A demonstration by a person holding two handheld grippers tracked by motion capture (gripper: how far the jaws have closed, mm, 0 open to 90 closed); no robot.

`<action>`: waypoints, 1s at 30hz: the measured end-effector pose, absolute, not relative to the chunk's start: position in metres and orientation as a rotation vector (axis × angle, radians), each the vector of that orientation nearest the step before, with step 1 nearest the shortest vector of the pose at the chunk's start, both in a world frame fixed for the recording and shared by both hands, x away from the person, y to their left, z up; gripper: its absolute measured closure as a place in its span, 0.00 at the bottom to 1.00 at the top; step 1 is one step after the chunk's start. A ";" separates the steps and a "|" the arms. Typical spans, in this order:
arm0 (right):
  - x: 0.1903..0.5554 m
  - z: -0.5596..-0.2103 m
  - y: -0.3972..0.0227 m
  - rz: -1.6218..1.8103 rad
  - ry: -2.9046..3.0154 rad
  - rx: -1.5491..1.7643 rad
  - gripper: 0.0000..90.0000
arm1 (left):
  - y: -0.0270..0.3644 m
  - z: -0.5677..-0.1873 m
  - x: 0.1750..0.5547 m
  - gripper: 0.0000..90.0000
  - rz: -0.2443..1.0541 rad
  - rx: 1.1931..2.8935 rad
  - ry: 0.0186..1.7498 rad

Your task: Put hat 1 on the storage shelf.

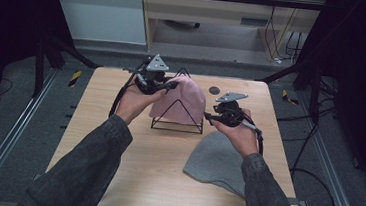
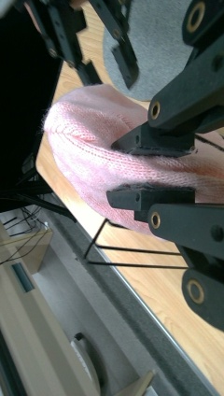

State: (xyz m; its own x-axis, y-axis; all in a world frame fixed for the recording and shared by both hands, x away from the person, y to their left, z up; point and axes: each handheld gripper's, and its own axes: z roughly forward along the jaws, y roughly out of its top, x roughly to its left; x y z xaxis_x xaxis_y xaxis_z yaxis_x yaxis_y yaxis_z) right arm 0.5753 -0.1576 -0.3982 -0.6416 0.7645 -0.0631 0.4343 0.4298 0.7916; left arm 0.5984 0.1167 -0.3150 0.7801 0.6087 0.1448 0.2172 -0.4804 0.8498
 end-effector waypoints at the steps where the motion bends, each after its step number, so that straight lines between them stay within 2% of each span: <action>1: 0.573 -0.399 -0.161 1.072 2.265 1.023 0.53 | 0.117 -0.316 0.597 0.85 0.546 2.063 0.620; 17: 0.549 -0.417 -0.190 0.993 2.261 1.133 0.42 | 0.127 -0.337 0.584 0.84 0.562 2.083 0.668; 30: 0.543 -0.421 -0.215 0.977 2.229 1.193 0.39 | 0.137 -0.339 0.575 0.75 0.544 2.031 0.682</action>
State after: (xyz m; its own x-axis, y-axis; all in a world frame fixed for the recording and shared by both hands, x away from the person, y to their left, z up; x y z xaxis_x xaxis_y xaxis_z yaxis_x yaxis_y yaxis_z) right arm 0.5428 -0.2146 -0.4211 -0.5391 0.8413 -0.0408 0.5400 0.3824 0.7498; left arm 0.5752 0.1373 -0.3390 0.7515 0.6500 0.1133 0.2553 -0.4447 0.8585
